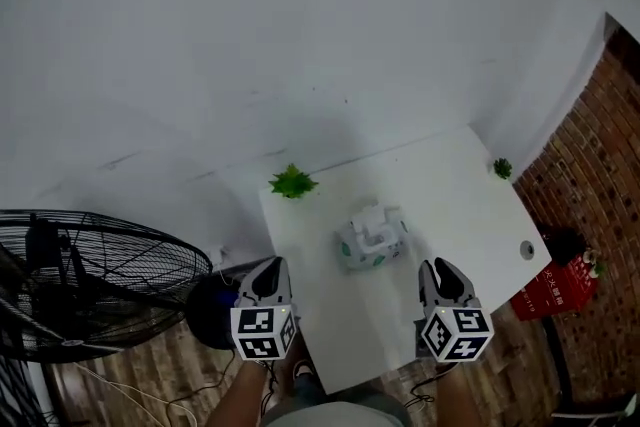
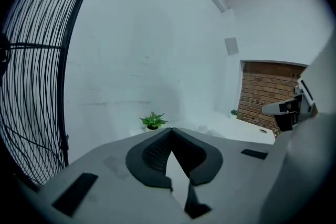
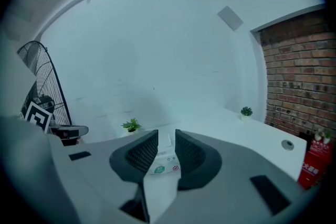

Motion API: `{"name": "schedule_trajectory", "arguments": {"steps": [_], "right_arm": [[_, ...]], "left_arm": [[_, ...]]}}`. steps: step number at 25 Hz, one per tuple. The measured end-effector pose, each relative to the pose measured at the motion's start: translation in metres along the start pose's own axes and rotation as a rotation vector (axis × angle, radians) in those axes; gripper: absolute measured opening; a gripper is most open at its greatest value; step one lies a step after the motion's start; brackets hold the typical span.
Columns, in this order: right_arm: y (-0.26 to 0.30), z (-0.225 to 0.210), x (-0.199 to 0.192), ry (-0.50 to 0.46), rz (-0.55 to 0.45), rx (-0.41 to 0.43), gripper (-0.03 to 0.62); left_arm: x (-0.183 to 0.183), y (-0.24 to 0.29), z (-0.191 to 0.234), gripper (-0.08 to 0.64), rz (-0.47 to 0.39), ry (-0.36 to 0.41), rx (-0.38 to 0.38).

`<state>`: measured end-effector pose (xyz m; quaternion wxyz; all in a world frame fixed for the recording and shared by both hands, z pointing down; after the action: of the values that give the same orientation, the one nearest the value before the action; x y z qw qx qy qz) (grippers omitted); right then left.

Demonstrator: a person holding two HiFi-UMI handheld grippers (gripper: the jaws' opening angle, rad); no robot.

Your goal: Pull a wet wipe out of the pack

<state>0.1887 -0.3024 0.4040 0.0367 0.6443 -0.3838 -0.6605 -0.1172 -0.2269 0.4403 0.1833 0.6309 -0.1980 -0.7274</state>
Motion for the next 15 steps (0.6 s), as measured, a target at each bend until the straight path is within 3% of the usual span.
{"name": "schedule_trajectory", "arguments": {"steps": [9, 15], "right_arm": [[0.05, -0.005, 0.006, -0.125, 0.105, 0.161, 0.101], [0.083, -0.005, 0.009, -0.288, 0.211, 0.293, 0.1]], "left_arm": [[-0.023, 0.008, 0.006, 0.0, 0.056, -0.027, 0.072], [-0.04, 0.011, -0.001, 0.0, 0.09, -0.057, 0.092]]}}
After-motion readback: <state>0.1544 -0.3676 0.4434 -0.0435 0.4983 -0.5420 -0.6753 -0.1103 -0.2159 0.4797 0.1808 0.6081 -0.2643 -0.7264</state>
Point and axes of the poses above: the fingertips, and each gripper's own axes: y forward along the fingers, z to its left, x out of its top, the point moved 6 cm from there along -y, backward along the fingers, and after that the axes turned 12 degrees about z, right-handed, at the moved point
